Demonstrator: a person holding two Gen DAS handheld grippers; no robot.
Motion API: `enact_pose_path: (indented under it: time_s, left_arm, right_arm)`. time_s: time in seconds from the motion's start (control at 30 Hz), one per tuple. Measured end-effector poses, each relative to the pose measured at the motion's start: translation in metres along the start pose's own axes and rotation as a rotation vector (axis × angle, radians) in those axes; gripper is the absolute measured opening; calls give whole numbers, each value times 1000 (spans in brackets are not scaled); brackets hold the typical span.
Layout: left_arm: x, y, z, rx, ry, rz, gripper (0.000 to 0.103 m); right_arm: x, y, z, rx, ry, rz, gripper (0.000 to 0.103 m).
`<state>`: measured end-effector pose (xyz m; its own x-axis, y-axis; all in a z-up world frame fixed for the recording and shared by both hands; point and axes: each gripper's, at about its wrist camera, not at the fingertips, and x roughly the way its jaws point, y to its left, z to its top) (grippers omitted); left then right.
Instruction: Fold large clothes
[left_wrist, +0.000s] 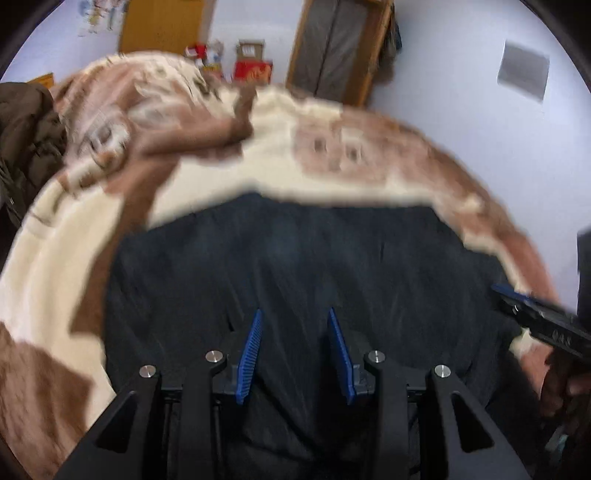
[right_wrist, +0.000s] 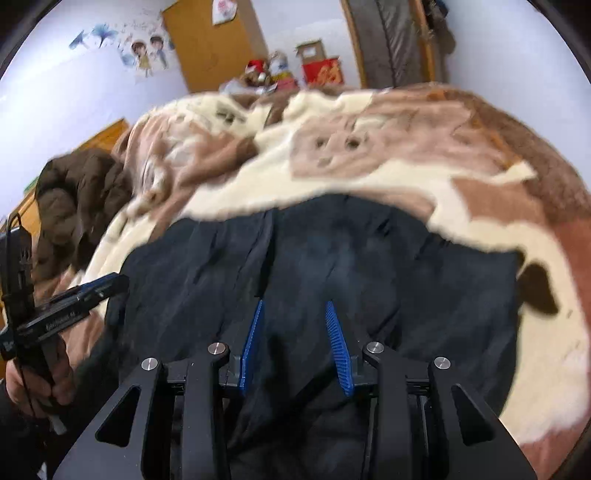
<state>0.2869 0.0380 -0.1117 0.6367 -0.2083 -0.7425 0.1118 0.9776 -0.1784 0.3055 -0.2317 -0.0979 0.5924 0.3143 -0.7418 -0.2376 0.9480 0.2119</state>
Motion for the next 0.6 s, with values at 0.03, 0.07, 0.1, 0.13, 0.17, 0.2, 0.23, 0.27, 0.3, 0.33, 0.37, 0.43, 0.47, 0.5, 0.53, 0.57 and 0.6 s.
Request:
enact_pose_path:
  time_s: [0.03, 0.07, 0.1, 0.13, 0.17, 0.2, 0.23, 0.27, 0.3, 0.33, 0.37, 0.43, 0.47, 0.5, 0.53, 0.57, 0.6]
  left_arm:
    - [13, 0, -8, -2, 37, 14, 40]
    - [20, 0, -12, 3, 43, 21, 40]
    - [24, 1, -14, 2, 42, 29, 40]
    - [24, 1, -12, -9, 48, 30, 40]
    - [21, 1, -9, -21, 57, 33, 39]
    - [15, -1, -5, -23, 61, 36, 39]
    - [6, -4, -4, -19, 53, 34, 39]
    - [-3, -5, -4, -18, 39, 21, 39]
    - [-16, -8, -6, -20, 21, -10, 39]
    - [-28, -12, -10, -17, 5, -37, 39]
    - [-34, -16, -14, -10, -4, -52, 39]
    - [-37, -28, -28, 18, 7, -67, 39]
    - [-30, -31, -33, 28, 31, -62, 39]
    - [-16, -32, -40, 28, 72, -43, 39]
    - [-1, -30, -47, 13, 111, -31, 39]
    - [10, -27, -52, 4, 123, -28, 39]
    - [16, -26, -54, 1, 121, -25, 39]
  right_arm:
    - [14, -2, -5, -6, 33, -15, 36]
    - [22, -4, -6, -7, 45, -20, 36]
    - [27, -6, -5, 0, 53, -15, 36]
    - [27, -7, -4, 8, 57, -13, 36]
    - [23, -7, -1, 12, 68, -19, 36]
    - [16, -5, 1, 12, 67, -27, 36]
    - [3, -1, 3, 9, 48, -32, 36]
    - [-7, 2, 2, 7, 33, -24, 36]
    - [-18, 6, 0, 14, 18, -5, 36]
    - [-30, 10, -4, 26, 3, 21, 36]
    - [-39, 17, -11, 29, -3, 53, 36]
    - [-38, 29, -26, 12, 18, 80, 36]
    - [-28, 34, -33, 1, 45, 78, 36]
    - [-17, 35, -38, -1, 75, 69, 36]
    - [4, 32, -47, 8, 130, 42, 36]
    - [16, 29, -52, 17, 159, 25, 36]
    - [28, 24, -58, 30, 178, 21, 36]
